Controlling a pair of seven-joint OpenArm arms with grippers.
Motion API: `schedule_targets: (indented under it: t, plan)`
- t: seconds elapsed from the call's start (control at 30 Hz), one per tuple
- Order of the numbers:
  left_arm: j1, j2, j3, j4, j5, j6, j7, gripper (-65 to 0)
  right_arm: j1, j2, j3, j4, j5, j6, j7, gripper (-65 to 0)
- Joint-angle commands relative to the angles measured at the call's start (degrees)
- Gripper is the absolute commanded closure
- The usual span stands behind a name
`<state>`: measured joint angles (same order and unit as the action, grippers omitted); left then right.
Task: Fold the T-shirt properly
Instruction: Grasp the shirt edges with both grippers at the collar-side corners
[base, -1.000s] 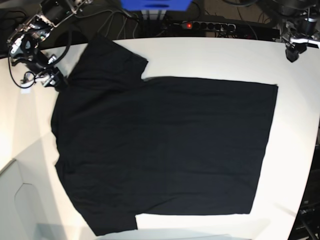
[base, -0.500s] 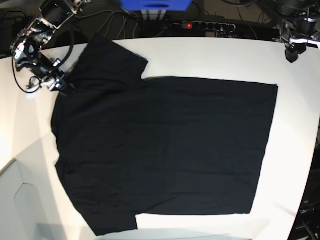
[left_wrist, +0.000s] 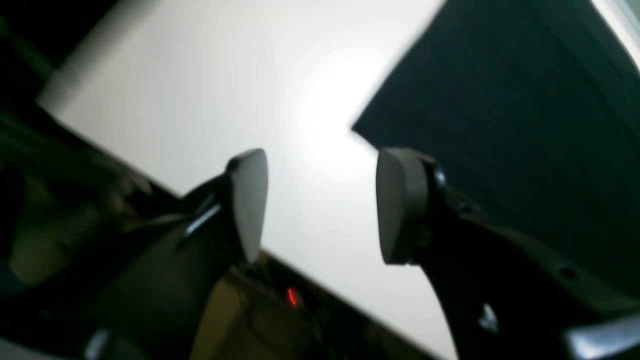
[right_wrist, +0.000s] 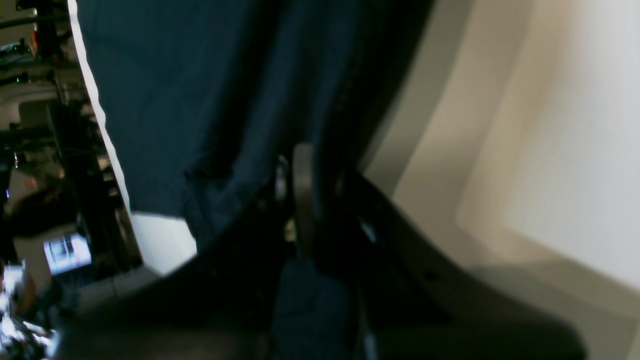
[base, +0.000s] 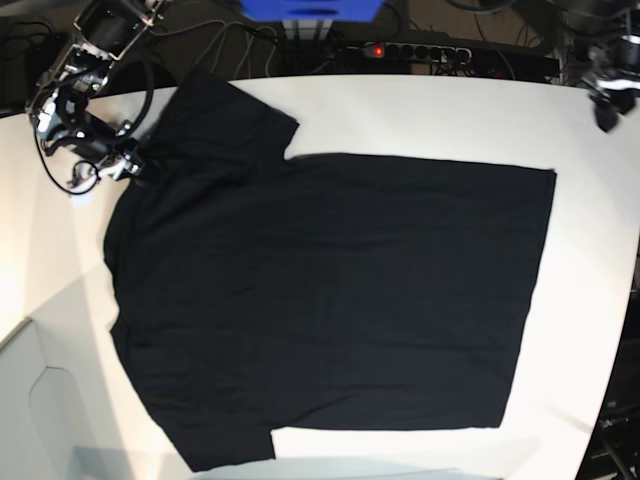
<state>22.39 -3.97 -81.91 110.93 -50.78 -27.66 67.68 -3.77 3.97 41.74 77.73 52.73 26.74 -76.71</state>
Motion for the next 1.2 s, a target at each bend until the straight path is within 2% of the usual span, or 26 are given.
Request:
schedule_targets:
  t: [0.0, 0.17, 0.4, 0.5, 0.67, 0.87, 1.17]
  plan:
    - [-0.8, -2.3, 0.5, -0.2, -1.0, -0.4, -0.6, -34.1, 0.0, -0.2, -0.4, -0.1, 0.0, 0.4, -0.9, 0.0]
    - [-4.9, -7.4, 5.2, -12.8, -2.1, -0.4, -0.6, -34.1, 0.0, -0.2, -0.4, -0.1, 0.0, 0.4, -0.9, 0.0]
    - [-6.3, -14.2, 12.2, -36.1, -13.3, -0.4, -0.6, -34.2, 0.0, 0.0, -0.3, -0.1, -0.1, 0.4, -0.9, 0.0]
    - [-7.0, -15.9, 13.6, -41.9, -15.1, -0.4, -0.8, -34.2, 0.0, -0.1, -0.3, -0.1, -0.1, 0.4, -0.9, 0.0]
    - [-10.1, -16.2, 13.8, -45.8, -14.8, -0.3, -0.6, -34.2, 0.0, -0.1, -0.3, -0.1, -0.1, 0.4, -0.9, 0.0]
    - [-13.1, -16.2, 18.2, -46.2, -14.2, 0.4, -1.1, -34.2, 0.0, -0.1, -0.3, -0.1, -0.1, 0.4, -0.9, 0.0]
    - [-18.7, -14.2, 18.2, -48.4, -3.1, 0.5, -1.0, -34.2, 0.0, -0.1, -0.3, -0.1, -0.1, 0.4, -0.9, 0.0]
